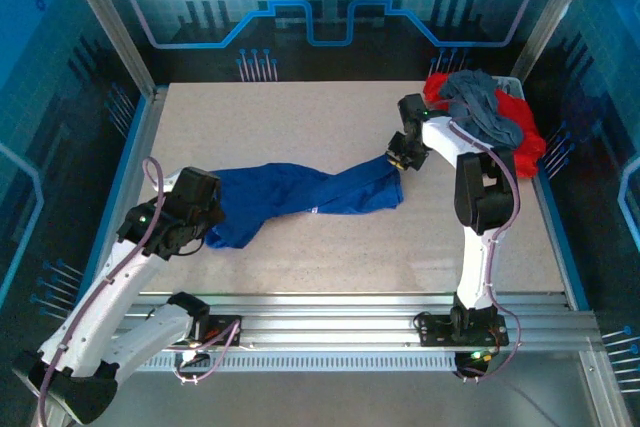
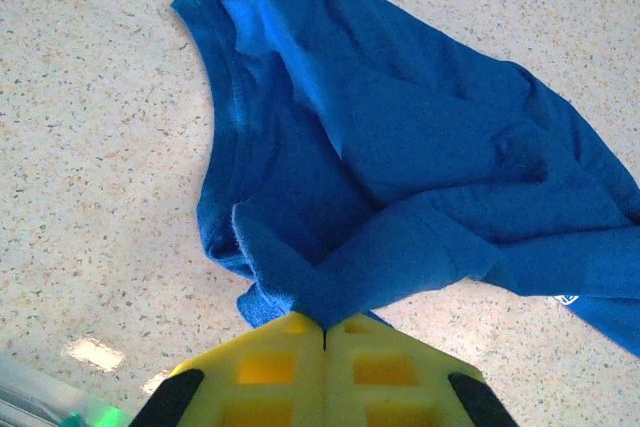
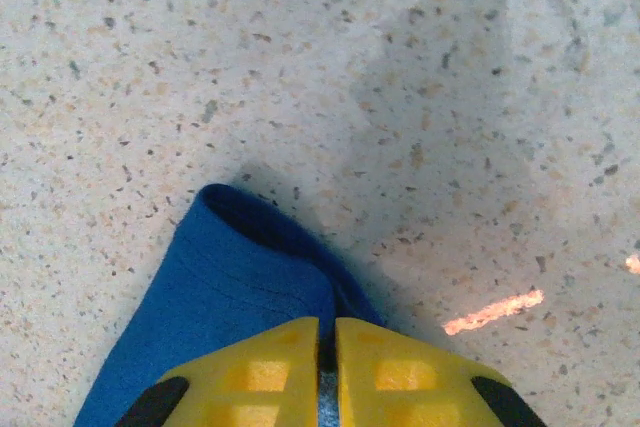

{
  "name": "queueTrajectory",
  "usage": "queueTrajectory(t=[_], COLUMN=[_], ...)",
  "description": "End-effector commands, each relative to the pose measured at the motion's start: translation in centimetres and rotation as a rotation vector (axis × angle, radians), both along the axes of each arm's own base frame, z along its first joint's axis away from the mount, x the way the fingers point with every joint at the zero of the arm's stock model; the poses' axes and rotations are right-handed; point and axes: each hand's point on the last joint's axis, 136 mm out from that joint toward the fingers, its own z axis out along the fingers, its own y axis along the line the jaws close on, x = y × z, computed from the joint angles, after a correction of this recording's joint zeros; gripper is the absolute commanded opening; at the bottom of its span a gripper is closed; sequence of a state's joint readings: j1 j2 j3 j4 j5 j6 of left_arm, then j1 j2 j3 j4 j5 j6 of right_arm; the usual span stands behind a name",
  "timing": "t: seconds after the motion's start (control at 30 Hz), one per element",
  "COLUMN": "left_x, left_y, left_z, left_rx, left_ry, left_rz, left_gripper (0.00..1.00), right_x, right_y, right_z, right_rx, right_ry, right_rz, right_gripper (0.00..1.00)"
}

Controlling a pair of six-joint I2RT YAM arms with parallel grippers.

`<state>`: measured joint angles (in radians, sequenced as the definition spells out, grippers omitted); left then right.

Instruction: Fold and stack the t-shirts

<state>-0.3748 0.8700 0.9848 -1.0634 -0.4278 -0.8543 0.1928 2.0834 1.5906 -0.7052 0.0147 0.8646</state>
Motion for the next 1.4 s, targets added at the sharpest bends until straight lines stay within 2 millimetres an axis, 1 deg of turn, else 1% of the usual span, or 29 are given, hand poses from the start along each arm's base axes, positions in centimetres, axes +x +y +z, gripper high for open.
queueTrajectory(t=[0.0,0.07,0.2,0.3,0.37,0.47,0.5,0.57,0.67,0.8,0.93,0.97,1.03,1.07,1.13,1.2,1.23,1.27,1.3,1.33,1.37], left_x=[0.2,0.3,0.8,1.5,2.3,4.3,5.2,7.2,10.4,14.6,18.5,19.1,19.9,19.9,18.9,17.3,16.3,15.5,14.8,13.8,13.0], left_y=[0.0,-0.1,-0.4,-0.8,-1.1,-1.4,-1.5,-1.4,-0.6,0.9,2.3,2.5,3.2,3.6,4.5,4.9,4.9,4.7,4.5,4.3,4.3], left_z=[-0.5,-0.5,-0.4,-0.2,0.3,1.6,2.2,3.7,6.8,13.1,20.3,22.2,26.7,28.7,33.1,36.2,37.1,37.5,37.2,36.5,35.2], left_rx=[0.005,0.004,0.002,-0.002,-0.003,-0.027,-0.043,-0.073,-0.124,-0.17,-0.243,-0.257,-0.281,-0.288,-0.289,-0.277,-0.275,-0.279,-0.29,-0.306,-0.324], left_ry=[0.008,0.009,0.009,0.002,-0.011,-0.048,-0.064,-0.104,-0.182,-0.317,-0.477,-0.52,-0.63,-0.682,-0.791,-0.864,-0.885,-0.894,-0.89,-0.873,-0.848], left_rz=[-0.01,-0.015,-0.024,-0.035,-0.041,-0.046,-0.046,-0.032,-0.002,0.024,0.015,0.007,-0.005,-0.009,-0.006,-0.004,-0.006,-0.009,-0.012,-0.001,0.016], left_gripper=[0.0,0.0,0.0,0.0,0.0,0.0,0.0,0.0,0.0,0.0,0.0,0.0,0.0,0.0,0.0,0.0,0.0,0.0,0.0,0.0,0.0], right_x=[0.1,-0.1,0.1,0.4,0.9,2.2,2.6,3.5,4.4,5.4,7.4,7.8,8.2,8.0,7.1,5.6,4.7,3.9,2.8,1.6,0.7], right_y=[0.3,0.2,0.4,0.8,1.1,1.7,1.8,2.3,2.5,2.3,1.9,1.9,1.4,1.2,0.5,0.1,0.0,0.1,0.3,0.6,0.9], right_z=[-0.2,0.2,2.3,4.7,6.8,11.0,12.3,15.4,20.0,26.8,33.8,35.7,39.8,41.6,45.0,47.1,47.7,47.8,47.6,47.2,46.0], right_rx=[0.009,0.007,0.006,0.018,0.032,0.064,0.073,0.092,0.114,0.154,0.243,0.269,0.292,0.306,0.334,0.344,0.345,0.345,0.342,0.338,0.337], right_ry=[0.012,0.005,-0.041,-0.091,-0.141,-0.235,-0.261,-0.327,-0.416,-0.559,-0.727,-0.78,-0.895,-0.944,-1.025,-1.066,-1.07,-1.064,-1.052,-1.035,-1.006], right_rz=[0.0,-0.006,-0.003,0.003,0.009,0.024,0.029,0.045,0.05,0.043,0.047,0.057,0.066,0.069,0.063,0.065,0.068,0.079,0.091,0.101,0.105], right_gripper=[0.07,0.01,0.0,0.0,0.0,0.0,0.0,0.0,0.0,0.0,0.0,0.0,0.0,0.0,0.0,0.0,0.0,0.0,0.0,0.0,0.0])
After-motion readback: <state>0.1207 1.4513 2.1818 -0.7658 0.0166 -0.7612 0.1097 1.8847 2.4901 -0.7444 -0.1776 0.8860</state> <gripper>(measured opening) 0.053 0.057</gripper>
